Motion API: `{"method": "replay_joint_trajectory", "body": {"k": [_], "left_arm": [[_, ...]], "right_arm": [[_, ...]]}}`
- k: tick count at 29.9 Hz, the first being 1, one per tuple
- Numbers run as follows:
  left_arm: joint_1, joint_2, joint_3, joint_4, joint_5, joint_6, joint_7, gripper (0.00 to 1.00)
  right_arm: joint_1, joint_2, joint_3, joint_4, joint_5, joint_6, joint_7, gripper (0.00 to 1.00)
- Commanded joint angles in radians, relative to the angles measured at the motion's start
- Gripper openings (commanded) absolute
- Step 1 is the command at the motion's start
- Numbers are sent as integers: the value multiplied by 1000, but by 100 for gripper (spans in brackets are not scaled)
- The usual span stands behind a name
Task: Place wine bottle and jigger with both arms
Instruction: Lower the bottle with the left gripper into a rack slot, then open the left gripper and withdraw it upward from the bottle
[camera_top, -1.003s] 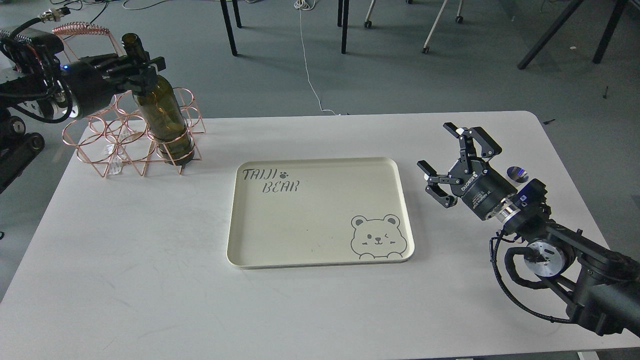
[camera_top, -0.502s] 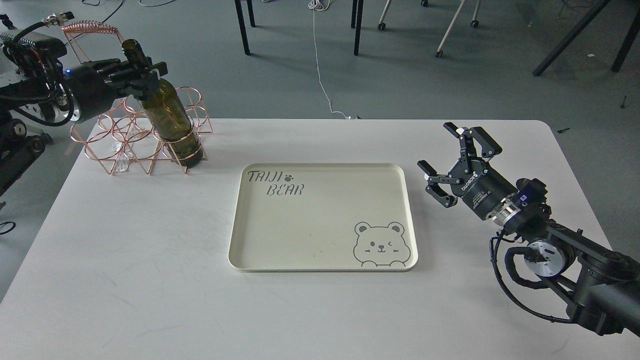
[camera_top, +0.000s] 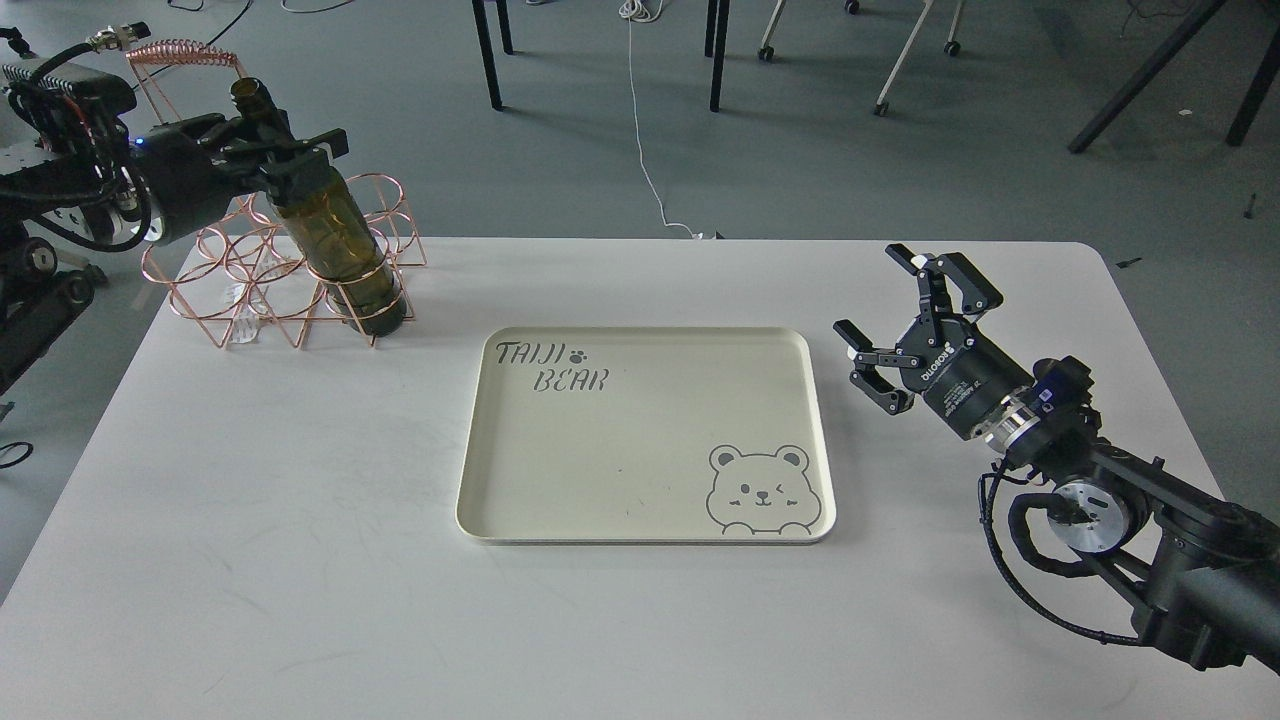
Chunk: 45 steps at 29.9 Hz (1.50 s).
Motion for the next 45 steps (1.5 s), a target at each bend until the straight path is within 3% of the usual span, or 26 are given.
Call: {"method": "replay_joint_trajectory", "body": {"k": [1, 10, 19, 33, 39, 45], "left_arm": [[-3, 0, -1, 0, -2, 3, 0, 90], [-4, 11, -1, -8, -54, 1, 0, 97], [-6, 52, -5, -31, -60, 1, 0, 98], [-7, 238, -28, -187, -72, 1, 0, 98], [-9, 333, -122, -314, -234, -5, 0, 98], [-3, 407, -166, -604, -617, -8, 0, 98]], "right_arm": [[0, -1, 0, 0, 0, 0, 0, 99], [0, -1, 0, 0, 0, 0, 0, 99], [0, -1, 0, 0, 0, 0, 0, 99], [0, 0, 0, 1, 0, 0, 0, 99], [0, 0, 2, 1, 0, 0, 0, 99], [3, 0, 3, 23, 0, 0, 0, 99]]}}
